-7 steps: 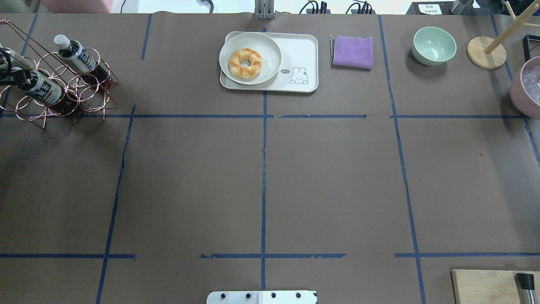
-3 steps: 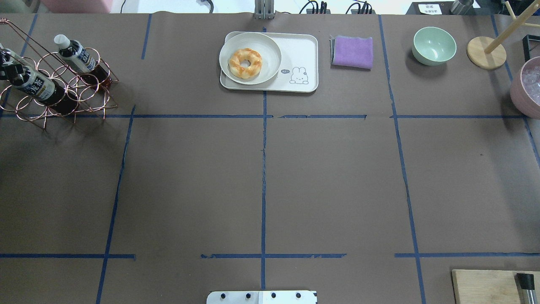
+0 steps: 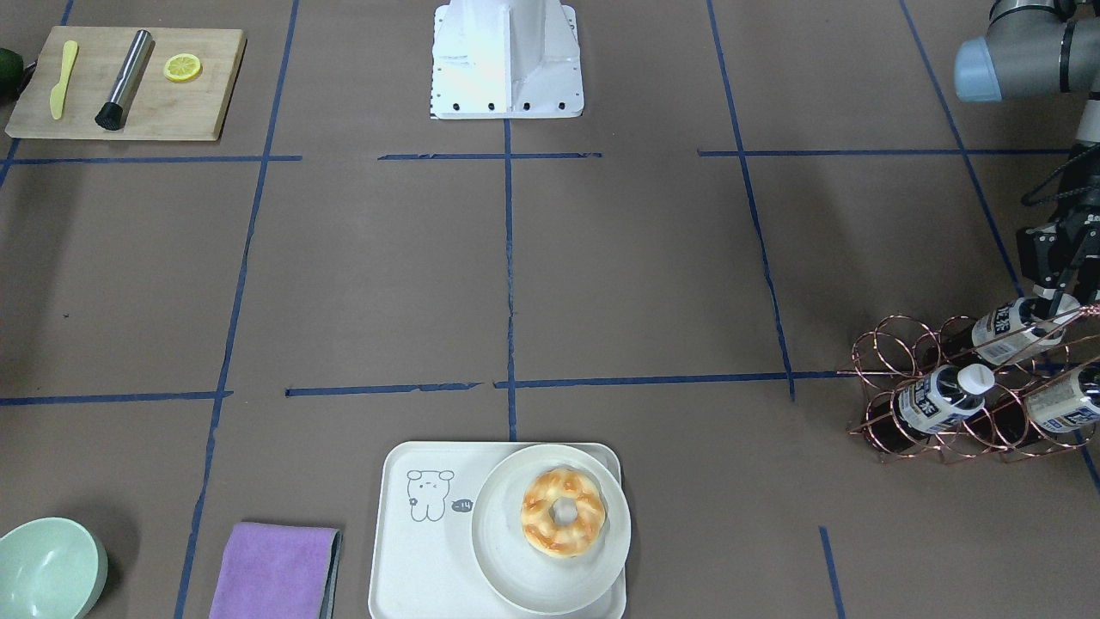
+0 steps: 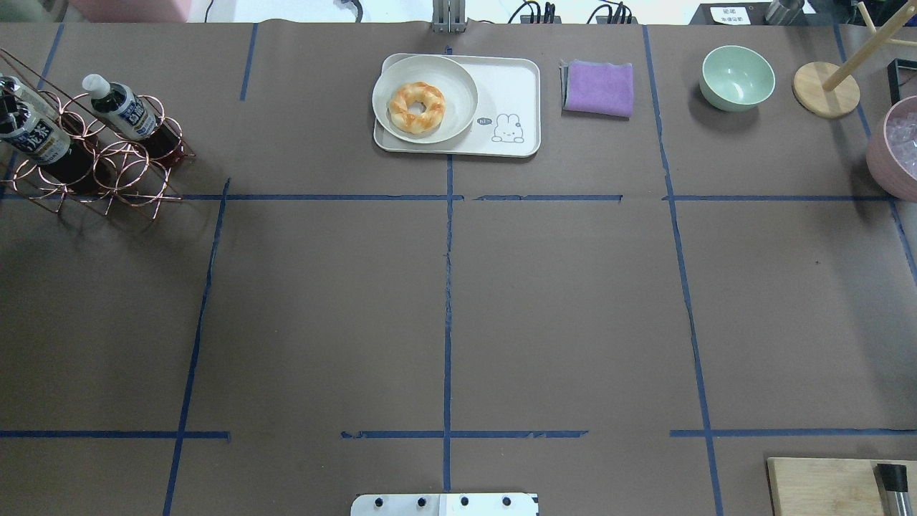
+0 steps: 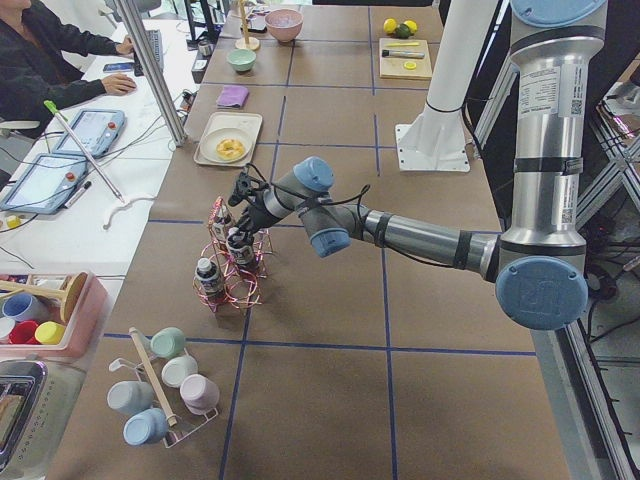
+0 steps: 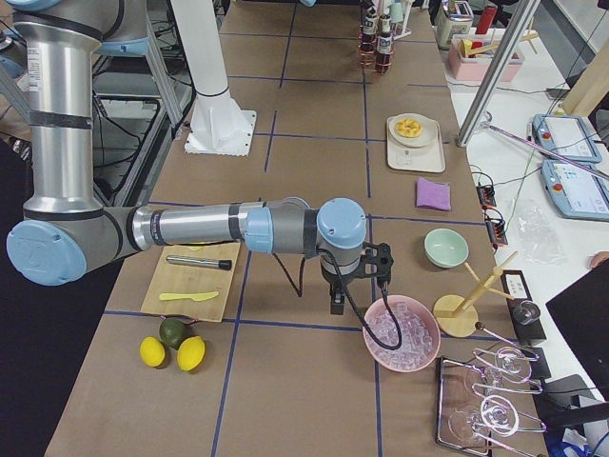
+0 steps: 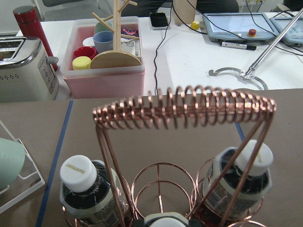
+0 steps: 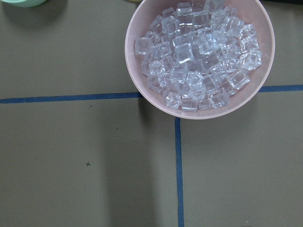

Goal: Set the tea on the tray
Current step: 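Reach the left gripper down into the copper rack and grasp a tea bottle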

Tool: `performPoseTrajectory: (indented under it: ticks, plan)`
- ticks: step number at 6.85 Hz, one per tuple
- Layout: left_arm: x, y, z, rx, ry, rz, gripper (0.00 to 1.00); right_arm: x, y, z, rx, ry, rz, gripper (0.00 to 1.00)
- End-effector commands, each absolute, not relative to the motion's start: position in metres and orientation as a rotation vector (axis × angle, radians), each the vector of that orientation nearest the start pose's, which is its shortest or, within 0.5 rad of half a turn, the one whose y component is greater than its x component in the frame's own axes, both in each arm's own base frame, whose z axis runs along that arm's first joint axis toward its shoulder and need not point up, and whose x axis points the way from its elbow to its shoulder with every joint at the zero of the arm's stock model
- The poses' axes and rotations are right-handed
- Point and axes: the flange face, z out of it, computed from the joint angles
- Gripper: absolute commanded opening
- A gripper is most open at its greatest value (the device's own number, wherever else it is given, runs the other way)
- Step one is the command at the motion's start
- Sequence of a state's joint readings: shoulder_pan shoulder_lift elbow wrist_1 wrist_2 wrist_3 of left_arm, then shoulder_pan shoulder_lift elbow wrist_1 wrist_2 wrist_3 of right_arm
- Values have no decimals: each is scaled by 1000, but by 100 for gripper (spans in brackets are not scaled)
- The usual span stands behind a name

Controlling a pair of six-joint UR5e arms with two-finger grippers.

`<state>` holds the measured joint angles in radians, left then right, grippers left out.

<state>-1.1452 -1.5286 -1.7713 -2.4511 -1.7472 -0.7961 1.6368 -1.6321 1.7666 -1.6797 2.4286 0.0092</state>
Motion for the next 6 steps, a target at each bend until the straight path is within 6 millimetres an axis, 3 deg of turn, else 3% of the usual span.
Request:
performPoseTrajectory:
  ticks: [1,2,4,6]
  plan:
    - [95,-516,480,764,712,-248,0,88,-459,597,47,-858,60,100]
    - [91,-515,475,758,737,-241,0,88,-459,597,47,-858,60,100]
    - [59,-509,455,722,813,-239,0,88,-459,598,46,-857,61,100]
    - [27,-492,406,718,820,-270,0,88,-459,599,44,-857,61,100]
